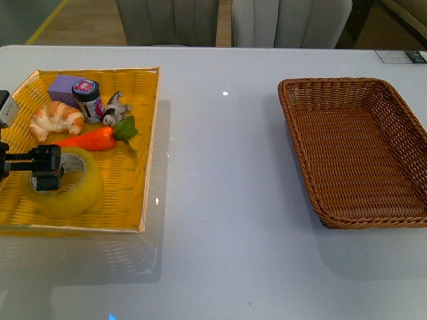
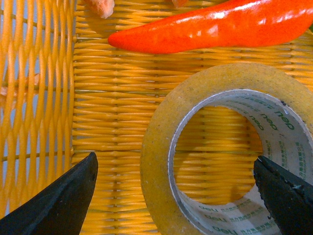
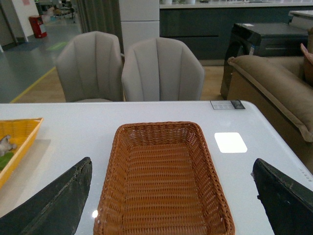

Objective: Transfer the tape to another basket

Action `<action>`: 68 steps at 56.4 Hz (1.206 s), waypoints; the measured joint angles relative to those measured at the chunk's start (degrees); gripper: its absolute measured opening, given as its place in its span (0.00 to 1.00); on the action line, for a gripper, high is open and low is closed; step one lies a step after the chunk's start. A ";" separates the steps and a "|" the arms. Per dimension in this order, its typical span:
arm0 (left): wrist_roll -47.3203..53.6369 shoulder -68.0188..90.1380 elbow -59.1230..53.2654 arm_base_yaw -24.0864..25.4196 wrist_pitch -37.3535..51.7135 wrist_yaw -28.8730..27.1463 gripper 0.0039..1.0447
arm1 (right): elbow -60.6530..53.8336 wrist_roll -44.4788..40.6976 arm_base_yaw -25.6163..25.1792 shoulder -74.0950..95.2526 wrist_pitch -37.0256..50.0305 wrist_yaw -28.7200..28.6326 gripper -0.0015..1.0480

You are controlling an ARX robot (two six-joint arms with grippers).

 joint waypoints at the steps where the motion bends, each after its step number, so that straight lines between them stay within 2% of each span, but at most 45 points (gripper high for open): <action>1: 0.02 0.37 0.24 0.00 0.00 0.00 0.92 | 0.00 0.00 0.00 0.00 0.00 0.00 0.91; 7: 0.28 1.97 1.05 0.00 -0.02 -0.07 0.91 | 0.00 0.02 0.00 0.00 0.00 0.00 0.91; 19: 1.09 4.68 2.14 -0.44 -0.11 -0.72 0.58 | 0.00 0.00 0.00 0.00 0.00 0.00 0.91; 26: 0.44 5.31 2.99 -1.22 -0.74 -2.16 0.29 | 0.00 0.00 0.00 0.00 0.00 0.00 0.91; 32: -0.52 4.87 2.86 -1.22 -0.87 -1.97 0.17 | 0.00 0.00 0.00 0.00 0.00 0.00 0.91; 52: -10.56 -13.94 0.46 -2.23 -6.99 3.93 0.15 | 0.00 0.00 0.00 0.00 0.00 0.02 0.91; 60: -15.02 -20.83 1.27 -6.45 -10.47 4.44 0.15 | 0.00 0.00 0.00 0.00 0.00 0.00 0.91; 68: -18.78 -24.17 3.56 -14.05 -13.35 2.89 0.14 | 0.00 0.00 0.00 0.00 0.00 0.00 0.91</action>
